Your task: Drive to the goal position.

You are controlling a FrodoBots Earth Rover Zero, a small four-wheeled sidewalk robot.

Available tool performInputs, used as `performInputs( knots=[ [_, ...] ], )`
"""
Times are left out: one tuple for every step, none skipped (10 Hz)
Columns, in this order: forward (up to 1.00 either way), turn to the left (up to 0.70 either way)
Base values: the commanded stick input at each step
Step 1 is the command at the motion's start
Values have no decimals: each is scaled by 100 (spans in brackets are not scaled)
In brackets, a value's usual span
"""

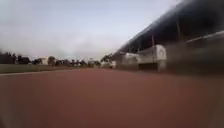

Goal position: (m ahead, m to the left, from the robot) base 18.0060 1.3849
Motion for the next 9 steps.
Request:
performInputs(
  knots=[
    [70, -30],
    [70, -30],
    [70, -25],
    [70, -8],
    [70, 0],
    [70, 0],
    [70, 0],
    [70, 0],
    [70, 0]
  ],
)
